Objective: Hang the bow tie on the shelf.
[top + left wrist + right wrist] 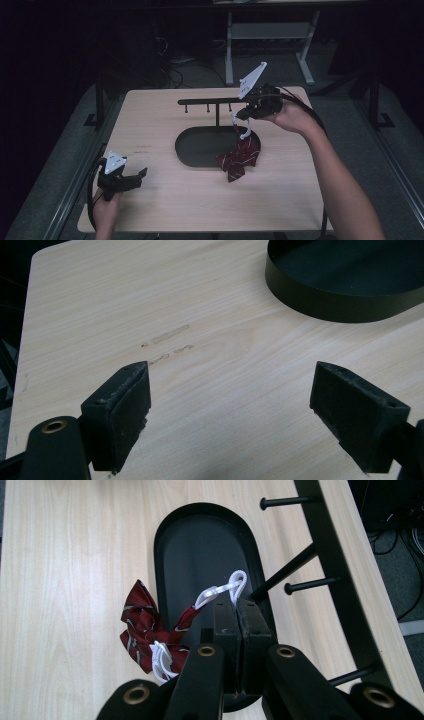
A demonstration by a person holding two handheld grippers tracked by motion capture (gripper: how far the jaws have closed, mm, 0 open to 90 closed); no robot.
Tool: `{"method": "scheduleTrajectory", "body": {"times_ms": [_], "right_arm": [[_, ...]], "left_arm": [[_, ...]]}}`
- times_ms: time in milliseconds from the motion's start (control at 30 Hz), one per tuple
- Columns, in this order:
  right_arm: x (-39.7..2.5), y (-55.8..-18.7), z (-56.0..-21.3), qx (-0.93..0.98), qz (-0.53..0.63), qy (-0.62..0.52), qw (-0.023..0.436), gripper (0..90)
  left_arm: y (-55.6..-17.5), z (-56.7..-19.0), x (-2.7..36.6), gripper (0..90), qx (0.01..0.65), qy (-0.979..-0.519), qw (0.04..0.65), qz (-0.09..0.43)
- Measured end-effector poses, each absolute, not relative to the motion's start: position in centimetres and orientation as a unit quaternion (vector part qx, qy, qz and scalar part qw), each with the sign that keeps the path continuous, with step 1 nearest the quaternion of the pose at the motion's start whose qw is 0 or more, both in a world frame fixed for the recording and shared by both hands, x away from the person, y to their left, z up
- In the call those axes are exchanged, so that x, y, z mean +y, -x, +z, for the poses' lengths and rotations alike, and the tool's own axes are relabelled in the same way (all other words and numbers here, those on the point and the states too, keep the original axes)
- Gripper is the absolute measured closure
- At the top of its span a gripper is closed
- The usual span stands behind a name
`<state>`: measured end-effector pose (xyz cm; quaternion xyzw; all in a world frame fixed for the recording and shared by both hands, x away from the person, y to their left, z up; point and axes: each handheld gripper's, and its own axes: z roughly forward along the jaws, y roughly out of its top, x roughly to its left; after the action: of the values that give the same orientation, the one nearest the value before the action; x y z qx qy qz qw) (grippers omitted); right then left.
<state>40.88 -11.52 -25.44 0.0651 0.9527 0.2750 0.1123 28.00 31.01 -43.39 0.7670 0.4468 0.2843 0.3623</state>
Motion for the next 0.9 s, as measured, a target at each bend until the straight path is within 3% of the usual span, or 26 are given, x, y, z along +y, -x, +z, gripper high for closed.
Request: {"method": "scheduleTrajectory", "body": {"times_ms": [900], "right_arm": [[-10.0,-44.3,-25.2,0.957,0.256,-0.078,0.112,88.2]], "left_arm": [[-28.0,-43.4,31.1,16.3,0.447,-0.765,0.365,0.284]]}}
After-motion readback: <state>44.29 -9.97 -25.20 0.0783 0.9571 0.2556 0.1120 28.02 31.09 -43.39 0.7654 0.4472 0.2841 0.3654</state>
